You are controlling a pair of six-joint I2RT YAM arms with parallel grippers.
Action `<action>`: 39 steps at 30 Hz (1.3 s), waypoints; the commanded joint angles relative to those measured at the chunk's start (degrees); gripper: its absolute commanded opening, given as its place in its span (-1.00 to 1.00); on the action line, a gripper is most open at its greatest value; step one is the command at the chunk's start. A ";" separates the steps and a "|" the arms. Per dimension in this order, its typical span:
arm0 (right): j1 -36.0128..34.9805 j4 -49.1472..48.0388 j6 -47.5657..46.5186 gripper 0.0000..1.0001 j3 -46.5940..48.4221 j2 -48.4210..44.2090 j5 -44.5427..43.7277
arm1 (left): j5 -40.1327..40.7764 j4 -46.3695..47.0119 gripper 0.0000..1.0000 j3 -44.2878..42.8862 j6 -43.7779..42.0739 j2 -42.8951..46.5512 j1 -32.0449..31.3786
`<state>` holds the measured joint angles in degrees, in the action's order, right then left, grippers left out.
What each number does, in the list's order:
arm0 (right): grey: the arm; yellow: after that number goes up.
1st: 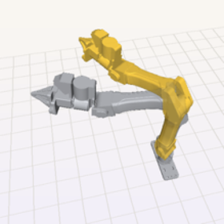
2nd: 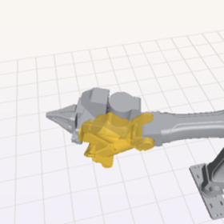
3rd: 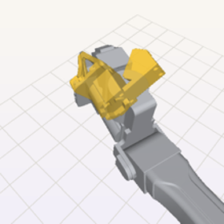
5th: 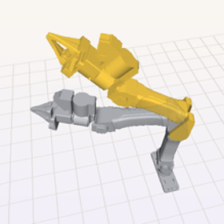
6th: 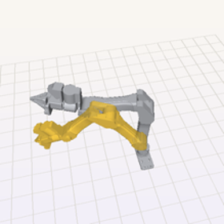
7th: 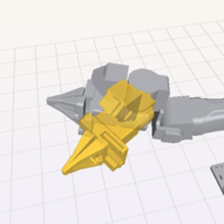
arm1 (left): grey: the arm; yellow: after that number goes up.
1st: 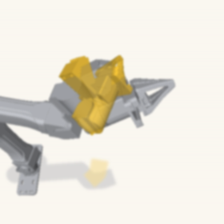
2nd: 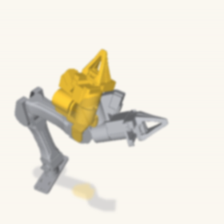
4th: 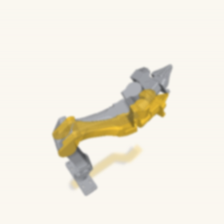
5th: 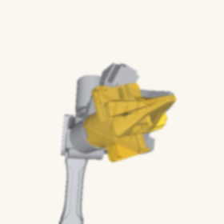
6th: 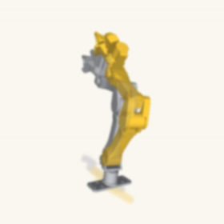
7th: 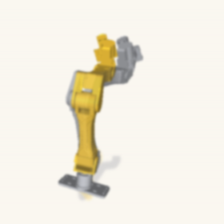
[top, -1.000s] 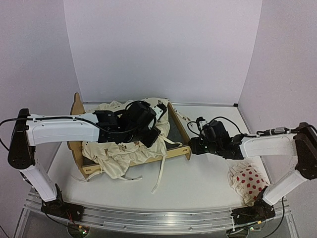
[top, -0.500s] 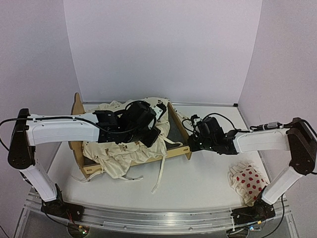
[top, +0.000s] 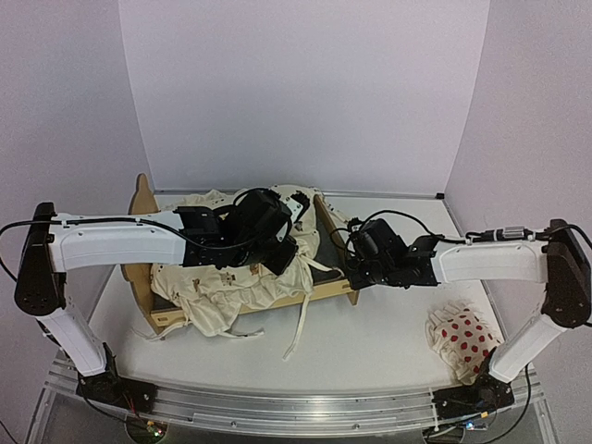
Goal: Set up the pet bed
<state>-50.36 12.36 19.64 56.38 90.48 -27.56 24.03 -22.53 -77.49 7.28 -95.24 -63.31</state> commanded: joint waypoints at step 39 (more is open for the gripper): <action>-8.25 18.73 8.23 -1.00 13.04 -6.24 -13.31 | -18.67 -5.26 0.65 6.86 7.95 16.41 -13.55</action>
<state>-57.97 30.51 27.37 64.60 86.78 -35.99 11.21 -31.83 -77.20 13.84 -80.46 -76.35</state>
